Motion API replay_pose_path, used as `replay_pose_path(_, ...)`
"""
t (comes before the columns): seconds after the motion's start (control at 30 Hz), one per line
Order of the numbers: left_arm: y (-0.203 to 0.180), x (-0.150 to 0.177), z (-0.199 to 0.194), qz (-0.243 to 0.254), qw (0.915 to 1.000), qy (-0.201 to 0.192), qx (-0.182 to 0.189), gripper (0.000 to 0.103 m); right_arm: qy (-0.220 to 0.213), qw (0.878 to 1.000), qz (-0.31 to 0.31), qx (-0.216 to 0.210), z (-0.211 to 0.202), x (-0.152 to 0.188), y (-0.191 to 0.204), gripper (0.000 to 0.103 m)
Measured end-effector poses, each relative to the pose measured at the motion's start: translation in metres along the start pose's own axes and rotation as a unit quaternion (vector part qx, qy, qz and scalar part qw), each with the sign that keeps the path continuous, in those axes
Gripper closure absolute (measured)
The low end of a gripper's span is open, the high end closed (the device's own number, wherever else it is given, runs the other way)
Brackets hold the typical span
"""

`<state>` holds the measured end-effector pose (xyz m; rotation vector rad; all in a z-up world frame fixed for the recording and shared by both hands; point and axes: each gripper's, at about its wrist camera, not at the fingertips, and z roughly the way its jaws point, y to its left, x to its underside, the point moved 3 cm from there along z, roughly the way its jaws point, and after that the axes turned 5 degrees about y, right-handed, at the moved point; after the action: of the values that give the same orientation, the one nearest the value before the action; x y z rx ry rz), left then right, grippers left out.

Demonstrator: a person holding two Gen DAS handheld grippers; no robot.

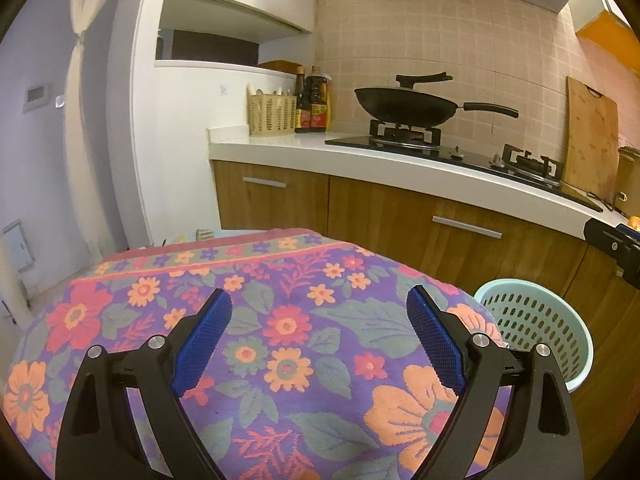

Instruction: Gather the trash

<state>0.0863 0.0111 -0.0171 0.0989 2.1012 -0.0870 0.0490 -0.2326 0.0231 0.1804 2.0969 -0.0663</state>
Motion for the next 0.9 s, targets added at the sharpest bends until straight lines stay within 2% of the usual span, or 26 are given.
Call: replay_pose_path(0.9, -0.0025, 0.0021, 0.0025, 0.004, 1.0000, 0.004, 0.003, 0.014, 0.000, 1.000, 0.003, 0.007, -0.0035, -0.0008, -0.0031, 0.028)
